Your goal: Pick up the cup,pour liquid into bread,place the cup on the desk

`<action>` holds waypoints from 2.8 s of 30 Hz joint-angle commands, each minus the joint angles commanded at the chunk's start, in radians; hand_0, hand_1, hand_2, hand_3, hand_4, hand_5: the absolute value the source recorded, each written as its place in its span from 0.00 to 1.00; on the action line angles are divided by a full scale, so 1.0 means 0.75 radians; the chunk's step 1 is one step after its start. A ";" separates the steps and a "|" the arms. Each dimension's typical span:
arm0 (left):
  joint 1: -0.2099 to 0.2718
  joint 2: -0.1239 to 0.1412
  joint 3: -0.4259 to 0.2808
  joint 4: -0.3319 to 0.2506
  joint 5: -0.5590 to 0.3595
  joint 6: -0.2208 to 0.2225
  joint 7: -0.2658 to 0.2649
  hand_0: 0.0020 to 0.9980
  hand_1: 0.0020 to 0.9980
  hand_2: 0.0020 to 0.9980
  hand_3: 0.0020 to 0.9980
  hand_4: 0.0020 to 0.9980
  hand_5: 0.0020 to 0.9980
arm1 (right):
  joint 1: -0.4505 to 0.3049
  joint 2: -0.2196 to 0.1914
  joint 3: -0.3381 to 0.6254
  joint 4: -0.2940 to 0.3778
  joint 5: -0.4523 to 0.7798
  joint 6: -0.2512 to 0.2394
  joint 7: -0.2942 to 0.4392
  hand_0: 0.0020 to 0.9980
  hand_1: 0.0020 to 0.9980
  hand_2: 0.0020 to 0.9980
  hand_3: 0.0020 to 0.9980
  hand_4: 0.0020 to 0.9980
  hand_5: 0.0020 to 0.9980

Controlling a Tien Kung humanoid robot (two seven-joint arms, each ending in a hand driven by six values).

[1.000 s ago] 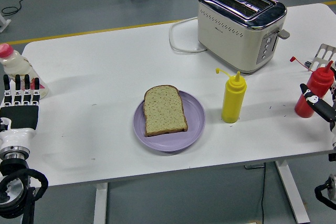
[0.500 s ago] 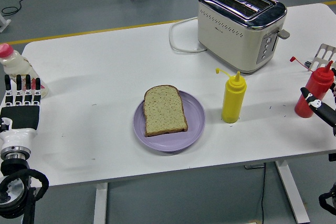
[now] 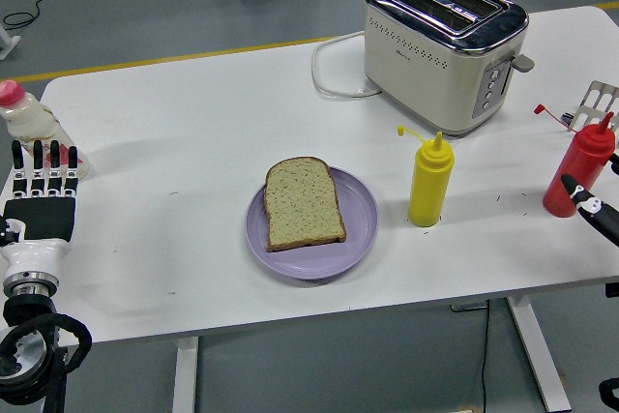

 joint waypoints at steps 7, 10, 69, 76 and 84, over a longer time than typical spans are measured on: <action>0.005 0.000 0.000 -0.001 0.000 0.000 0.000 0.86 0.87 0.93 0.83 0.67 1.00 | -0.041 -0.008 0.048 0.081 0.017 -0.008 0.001 0.96 0.91 0.97 1.00 0.89 0.21; 0.006 0.000 -0.002 -0.002 0.001 0.000 0.000 0.86 0.87 0.93 0.83 0.67 1.00 | -0.049 -0.014 0.072 0.129 0.025 -0.015 0.007 0.96 0.90 0.97 1.00 0.89 0.21; 0.004 0.000 -0.034 -0.007 0.000 -0.002 0.004 0.86 0.87 0.93 0.83 0.67 1.00 | 0.386 -0.103 0.748 -0.148 1.286 0.536 -0.537 0.79 0.72 0.72 0.73 0.54 0.53; 0.010 0.000 -0.031 -0.008 0.000 -0.004 0.006 0.86 0.87 0.93 0.83 0.67 1.00 | 0.427 -0.086 0.766 -0.261 1.264 0.622 -0.585 0.79 0.73 0.71 0.73 0.53 0.53; 0.015 0.000 -0.029 -0.010 -0.001 -0.005 0.007 0.86 0.87 0.93 0.83 0.67 1.00 | 0.438 -0.068 0.775 -0.349 1.241 0.656 -0.600 0.79 0.72 0.71 0.73 0.53 0.53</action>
